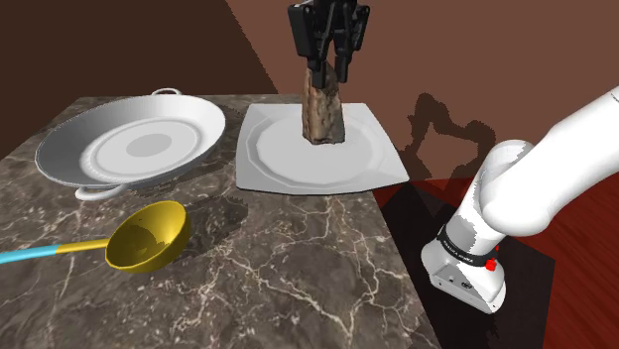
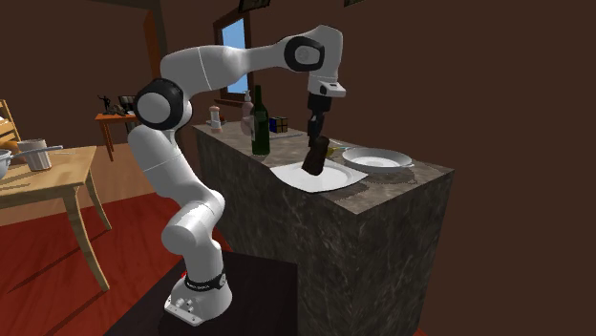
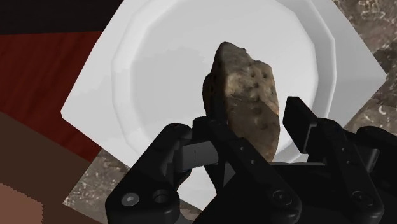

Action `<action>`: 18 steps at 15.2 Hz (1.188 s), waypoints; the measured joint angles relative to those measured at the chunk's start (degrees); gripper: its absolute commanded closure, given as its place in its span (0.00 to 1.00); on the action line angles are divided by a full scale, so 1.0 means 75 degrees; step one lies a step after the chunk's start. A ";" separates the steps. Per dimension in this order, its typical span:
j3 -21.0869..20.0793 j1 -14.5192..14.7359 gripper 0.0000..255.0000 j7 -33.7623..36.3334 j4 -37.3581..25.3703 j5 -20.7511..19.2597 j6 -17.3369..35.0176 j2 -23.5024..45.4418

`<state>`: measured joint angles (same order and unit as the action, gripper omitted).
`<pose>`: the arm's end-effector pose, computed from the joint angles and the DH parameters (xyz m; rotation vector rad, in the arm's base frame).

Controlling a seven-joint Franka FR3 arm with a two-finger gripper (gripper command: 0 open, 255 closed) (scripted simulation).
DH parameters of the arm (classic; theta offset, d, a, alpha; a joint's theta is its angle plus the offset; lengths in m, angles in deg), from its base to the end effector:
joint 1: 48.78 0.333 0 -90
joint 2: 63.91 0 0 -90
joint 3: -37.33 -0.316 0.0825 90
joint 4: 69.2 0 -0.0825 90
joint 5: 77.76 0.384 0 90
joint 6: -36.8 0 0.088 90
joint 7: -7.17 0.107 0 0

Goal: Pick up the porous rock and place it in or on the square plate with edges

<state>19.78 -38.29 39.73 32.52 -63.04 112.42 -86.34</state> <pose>0.3276 0.2474 0.6879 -3.0560 0.0791 0.2136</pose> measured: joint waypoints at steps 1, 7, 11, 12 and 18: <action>0.0000 0.0000 1.00 -0.0001 0.0002 0.0000 0.0001 -0.0001; 0.0001 0.0000 0.00 -0.0001 0.0003 0.0001 0.0003 -0.0004; 0.0033 -0.0038 0.00 0.0088 -0.0878 -0.0070 -0.0539 0.0337; 0.0026 -0.0046 0.00 0.0142 -0.1211 -0.0093 -0.0728 0.0481; 0.0034 -0.0059 0.00 0.0181 -0.1601 -0.0124 -0.0969 0.0638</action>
<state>20.03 -38.73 41.09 20.51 -63.97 105.15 -81.55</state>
